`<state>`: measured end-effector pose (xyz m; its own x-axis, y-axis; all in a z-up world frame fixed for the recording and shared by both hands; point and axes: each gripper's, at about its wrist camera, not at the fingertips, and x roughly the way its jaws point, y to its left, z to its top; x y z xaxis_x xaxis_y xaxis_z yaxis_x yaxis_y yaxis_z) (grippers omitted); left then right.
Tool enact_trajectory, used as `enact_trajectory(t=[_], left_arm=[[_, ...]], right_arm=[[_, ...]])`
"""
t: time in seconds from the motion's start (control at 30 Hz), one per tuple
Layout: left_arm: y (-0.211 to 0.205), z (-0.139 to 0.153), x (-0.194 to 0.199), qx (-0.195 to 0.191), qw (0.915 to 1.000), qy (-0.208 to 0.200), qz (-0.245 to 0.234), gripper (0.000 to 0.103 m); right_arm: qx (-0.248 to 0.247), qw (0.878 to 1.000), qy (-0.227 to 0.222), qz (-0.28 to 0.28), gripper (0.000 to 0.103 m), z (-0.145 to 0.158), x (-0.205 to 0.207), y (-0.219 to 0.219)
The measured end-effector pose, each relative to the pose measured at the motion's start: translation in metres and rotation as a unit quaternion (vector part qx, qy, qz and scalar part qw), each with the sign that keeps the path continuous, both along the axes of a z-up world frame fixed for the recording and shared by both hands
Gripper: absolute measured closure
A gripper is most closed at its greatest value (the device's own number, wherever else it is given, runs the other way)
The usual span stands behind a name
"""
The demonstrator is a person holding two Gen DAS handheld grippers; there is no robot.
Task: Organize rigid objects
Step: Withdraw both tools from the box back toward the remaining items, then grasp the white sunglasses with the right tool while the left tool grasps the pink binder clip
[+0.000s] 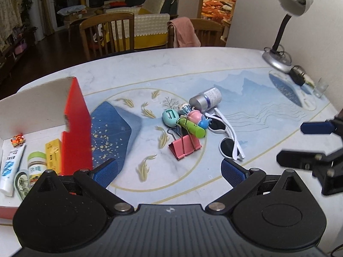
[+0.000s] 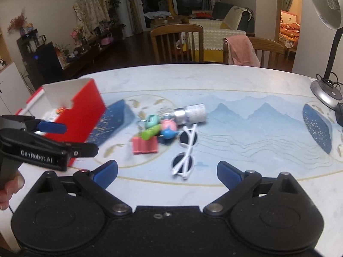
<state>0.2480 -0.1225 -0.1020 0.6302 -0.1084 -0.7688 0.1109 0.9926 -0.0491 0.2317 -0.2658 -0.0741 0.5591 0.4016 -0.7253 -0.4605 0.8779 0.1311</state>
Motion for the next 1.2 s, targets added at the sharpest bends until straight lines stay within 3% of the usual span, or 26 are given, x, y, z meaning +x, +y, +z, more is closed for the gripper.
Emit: enact_trajectory(t=[0.27,0.57,0.87,1.2], left_arm=[[-0.026,-0.031,0.021,0.012,0.9993,-0.008,0.033,0.0],[-0.048,-0.059,0.042,0.03,0.9969,-0.019,0.07,0.0],[-0.048,-0.075,0.056,0.035,0.9898,-0.021,0.136,0.0],[-0.052,-0.083,0.064,0.037,0.9896,-0.015,0.138,0.005]], right_arm=[[-0.017,0.999,0.02,-0.034,0.015,-0.021,0.048,-0.009],[-0.037,0.998,0.046,-0.02,0.03,-0.047,0.081,0.004],[-0.047,0.996,0.079,-0.014,0.049,-0.069,0.106,0.017],[-0.049,0.994,0.101,-0.012,0.073,-0.081,0.118,0.029]])
